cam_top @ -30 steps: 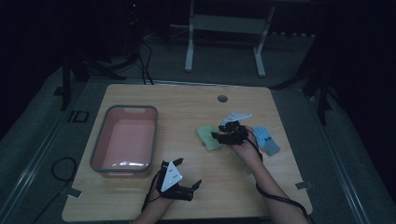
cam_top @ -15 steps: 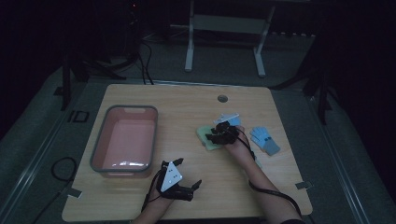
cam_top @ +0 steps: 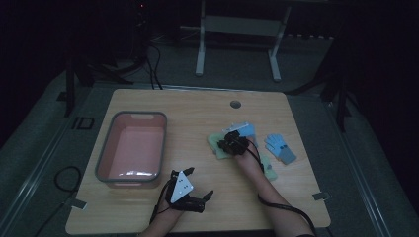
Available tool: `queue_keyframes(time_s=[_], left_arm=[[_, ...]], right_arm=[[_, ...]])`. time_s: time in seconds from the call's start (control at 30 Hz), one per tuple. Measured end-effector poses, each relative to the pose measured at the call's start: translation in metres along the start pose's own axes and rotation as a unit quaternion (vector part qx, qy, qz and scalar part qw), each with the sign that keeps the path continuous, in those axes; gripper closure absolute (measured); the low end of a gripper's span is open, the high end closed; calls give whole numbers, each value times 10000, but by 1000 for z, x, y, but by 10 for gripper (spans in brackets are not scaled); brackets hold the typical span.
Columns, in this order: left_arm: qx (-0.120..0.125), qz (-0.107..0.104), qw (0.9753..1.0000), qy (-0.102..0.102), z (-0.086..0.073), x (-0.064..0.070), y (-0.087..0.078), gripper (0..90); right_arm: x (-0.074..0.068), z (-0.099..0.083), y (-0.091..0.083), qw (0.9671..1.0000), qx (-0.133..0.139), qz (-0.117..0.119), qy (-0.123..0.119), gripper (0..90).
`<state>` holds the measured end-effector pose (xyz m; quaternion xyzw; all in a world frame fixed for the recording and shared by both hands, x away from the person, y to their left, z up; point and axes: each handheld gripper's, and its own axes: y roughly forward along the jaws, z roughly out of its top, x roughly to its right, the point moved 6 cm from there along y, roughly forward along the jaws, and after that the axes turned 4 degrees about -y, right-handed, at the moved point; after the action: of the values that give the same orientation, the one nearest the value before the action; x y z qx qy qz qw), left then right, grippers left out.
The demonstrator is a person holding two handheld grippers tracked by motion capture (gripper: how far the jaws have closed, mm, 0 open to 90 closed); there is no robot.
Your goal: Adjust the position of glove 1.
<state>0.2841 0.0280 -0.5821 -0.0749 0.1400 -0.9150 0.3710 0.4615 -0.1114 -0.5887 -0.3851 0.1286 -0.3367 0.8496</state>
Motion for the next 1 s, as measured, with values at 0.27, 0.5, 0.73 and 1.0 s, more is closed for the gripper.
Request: queue_keyframes(time_s=[0.27, 0.5, 0.73, 1.0], left_arm=[[3, 5, 10000, 17, 0, 0, 0, 19], [0, 32, 10000, 10, 0, 0, 0, 19], [18, 46, 10000, 9, 0, 0, 0, 19], [19, 47, 10000, 35, 0, 0, 0, 19]], right_arm=[[-7, 7, -29, 9994, 72, -244, 235, 866], [-15, 5, -69, 9973, 266, -407, 552, 867], [-31, -7, -100, 9925, 460, -628, 938, 867], [-57, -31, -106, 9892, 411, -833, 1138, 868]])
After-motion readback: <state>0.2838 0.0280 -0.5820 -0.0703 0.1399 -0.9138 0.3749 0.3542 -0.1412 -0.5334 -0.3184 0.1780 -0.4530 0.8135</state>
